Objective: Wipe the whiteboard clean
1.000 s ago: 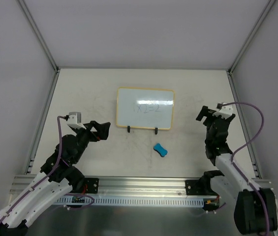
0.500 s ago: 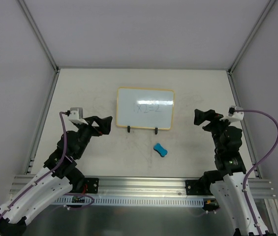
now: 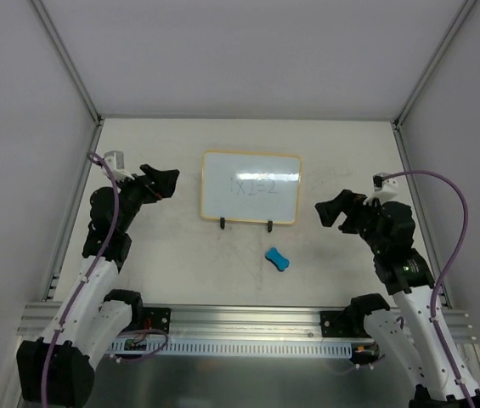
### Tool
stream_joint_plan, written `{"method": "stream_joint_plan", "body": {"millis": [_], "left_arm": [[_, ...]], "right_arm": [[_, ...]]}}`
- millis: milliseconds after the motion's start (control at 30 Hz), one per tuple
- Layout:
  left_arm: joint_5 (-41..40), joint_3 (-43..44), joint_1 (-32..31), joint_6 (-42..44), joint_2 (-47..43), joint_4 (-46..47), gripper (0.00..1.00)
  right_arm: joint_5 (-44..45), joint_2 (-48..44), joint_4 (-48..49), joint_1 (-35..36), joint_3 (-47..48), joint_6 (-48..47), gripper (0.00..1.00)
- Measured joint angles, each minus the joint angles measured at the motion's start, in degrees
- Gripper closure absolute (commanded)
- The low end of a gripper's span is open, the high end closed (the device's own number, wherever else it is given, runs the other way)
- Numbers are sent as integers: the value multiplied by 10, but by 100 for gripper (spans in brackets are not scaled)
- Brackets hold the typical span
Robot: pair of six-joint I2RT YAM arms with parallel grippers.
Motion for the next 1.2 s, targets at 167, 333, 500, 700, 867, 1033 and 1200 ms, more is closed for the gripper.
{"method": "stream_joint_plan", "body": {"millis": [167,333,500,700,867,1033,1200], "left_arm": [[166,24,143,-99,151,143,1],[268,28,184,-147,252,232,1],[335,78,184,-147,295,261,1],[396,144,184,-144,363,292,1],[455,200,184,-147,451,303,1],[503,227,182,-153,541,334,1],[534,227,167,-153,586,359,1]], "right_arm": [[3,44,-47,76,36,-10,1],[30,96,-88,165,83,-26,1],[53,146,-103,236,110,-38,1],[74,193,-107,301,113,-64,1],[61,196,-92,304,99,-76,1],[45,205,-78,308,79,-103,1],[32,206,-45,308,26,-114,1]]}}
